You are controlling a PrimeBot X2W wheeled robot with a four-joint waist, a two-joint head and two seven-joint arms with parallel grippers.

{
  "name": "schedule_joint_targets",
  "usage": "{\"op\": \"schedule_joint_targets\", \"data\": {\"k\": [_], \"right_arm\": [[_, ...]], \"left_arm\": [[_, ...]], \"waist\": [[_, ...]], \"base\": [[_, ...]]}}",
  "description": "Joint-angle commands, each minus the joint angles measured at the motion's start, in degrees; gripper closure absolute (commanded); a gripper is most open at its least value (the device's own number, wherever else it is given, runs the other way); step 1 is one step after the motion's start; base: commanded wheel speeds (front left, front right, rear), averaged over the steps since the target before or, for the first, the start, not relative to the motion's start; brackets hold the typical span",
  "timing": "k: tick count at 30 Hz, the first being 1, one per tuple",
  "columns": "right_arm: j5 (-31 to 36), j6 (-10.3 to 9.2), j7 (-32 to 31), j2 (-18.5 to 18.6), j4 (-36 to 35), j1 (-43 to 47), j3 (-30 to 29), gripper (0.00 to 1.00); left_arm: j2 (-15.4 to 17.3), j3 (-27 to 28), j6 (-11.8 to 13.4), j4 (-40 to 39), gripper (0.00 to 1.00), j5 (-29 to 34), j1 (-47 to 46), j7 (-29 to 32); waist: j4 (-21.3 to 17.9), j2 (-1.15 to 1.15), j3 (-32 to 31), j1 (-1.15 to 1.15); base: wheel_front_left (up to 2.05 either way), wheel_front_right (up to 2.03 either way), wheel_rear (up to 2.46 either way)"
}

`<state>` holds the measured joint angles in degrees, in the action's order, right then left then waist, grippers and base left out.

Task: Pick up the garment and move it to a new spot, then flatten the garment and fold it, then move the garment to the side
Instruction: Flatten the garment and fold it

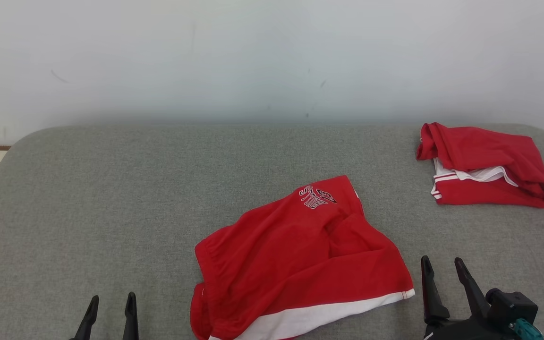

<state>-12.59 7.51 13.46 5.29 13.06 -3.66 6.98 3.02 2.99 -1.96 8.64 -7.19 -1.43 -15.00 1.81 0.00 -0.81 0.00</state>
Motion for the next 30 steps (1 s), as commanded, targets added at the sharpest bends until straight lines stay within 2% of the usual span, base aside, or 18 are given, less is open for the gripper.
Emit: {"op": "schedule_joint_targets", "data": {"k": [1, 30], "right_arm": [[0.13, -0.05, 0.22, -0.06, 0.08, -0.15, 0.17, 0.00], [-0.16, -0.05, -0.07, -0.01, 0.89, 0.03, 0.20, 0.00]], "left_arm": [[0.02, 0.21, -0.05, 0.10, 0.00, 0.42, 0.38, -0.26], [-0.07, 0.33, -0.94, 0.54, 0.00, -0.07, 0.63, -0.26]], "waist": [[-0.03, 0.00, 0.03, 0.00], [-0.03, 0.00, -0.35, 0.00]], "base": [[0.00, 0.00, 0.00], [0.00, 0.00, 0.00]]}}
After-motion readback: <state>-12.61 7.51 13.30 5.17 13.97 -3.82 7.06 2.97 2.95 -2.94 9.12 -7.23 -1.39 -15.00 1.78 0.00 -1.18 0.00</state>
